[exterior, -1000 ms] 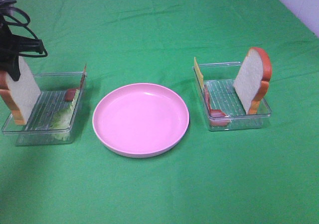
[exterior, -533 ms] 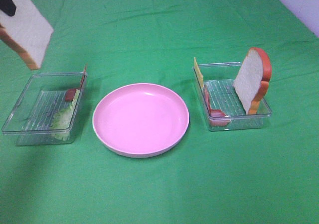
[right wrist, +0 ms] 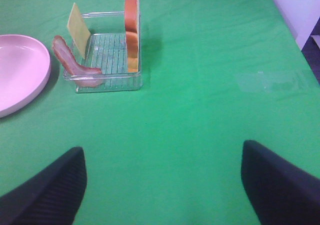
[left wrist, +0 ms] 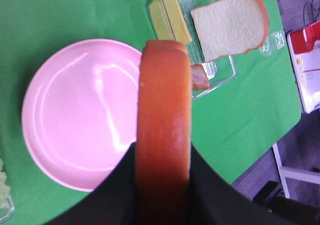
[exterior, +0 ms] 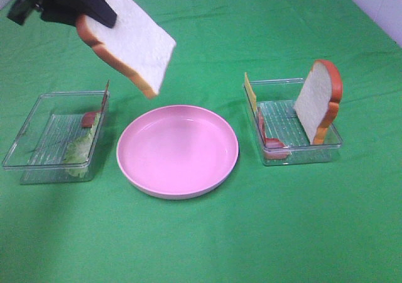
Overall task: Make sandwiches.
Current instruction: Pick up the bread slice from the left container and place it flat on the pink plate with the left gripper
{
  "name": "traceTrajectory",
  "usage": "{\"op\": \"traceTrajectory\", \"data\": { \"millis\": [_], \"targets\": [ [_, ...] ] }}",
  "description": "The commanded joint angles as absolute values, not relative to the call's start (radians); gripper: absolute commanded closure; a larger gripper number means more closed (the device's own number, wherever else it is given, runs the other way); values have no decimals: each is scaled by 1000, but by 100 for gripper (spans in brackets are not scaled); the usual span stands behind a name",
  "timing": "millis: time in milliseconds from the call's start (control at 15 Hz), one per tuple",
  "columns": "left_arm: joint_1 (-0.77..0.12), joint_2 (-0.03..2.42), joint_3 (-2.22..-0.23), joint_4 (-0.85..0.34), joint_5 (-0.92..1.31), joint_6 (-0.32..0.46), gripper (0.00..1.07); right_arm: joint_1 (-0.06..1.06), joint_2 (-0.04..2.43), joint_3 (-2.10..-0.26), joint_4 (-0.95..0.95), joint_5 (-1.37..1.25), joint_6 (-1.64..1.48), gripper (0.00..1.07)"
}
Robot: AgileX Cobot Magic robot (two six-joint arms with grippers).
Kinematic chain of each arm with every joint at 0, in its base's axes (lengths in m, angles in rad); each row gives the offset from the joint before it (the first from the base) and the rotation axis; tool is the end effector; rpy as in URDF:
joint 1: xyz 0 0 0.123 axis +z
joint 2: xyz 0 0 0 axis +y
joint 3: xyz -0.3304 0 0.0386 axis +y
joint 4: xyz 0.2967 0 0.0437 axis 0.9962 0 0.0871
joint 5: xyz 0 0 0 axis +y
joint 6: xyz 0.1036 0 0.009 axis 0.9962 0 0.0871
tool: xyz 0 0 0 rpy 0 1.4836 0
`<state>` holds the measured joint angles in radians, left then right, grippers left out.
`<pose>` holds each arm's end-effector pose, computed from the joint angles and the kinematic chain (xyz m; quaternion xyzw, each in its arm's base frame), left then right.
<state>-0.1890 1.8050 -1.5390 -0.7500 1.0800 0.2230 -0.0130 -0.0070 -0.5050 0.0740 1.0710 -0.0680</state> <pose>0.4285 -0.1456 0.3248 0.0702 0.9244 -0.3434 0.1504 -0.0009 0.0068 0.2956 -0.0253 0.8518 0.0158 0.5230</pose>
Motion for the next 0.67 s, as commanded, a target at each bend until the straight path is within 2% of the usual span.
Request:
{"op": "traceTrajectory", "data": {
  "millis": [67,267,467,667],
  "targets": [
    [-255,1870,-1532,-772,1061,229,107,-17,-20,-503,74,1059,-82,28],
    [-323,1973,-1532,-771,1003,201,107,-17,-20,-503,74,1059,-82,28],
    [-341,2068,-1532,-772,982,158,107,-17,-20,-503,74,1059,-82,28],
    [-341,2107,-1532,-779,982,158,107,-17,-20,-503,74,1059,-82,28]
  ]
}}
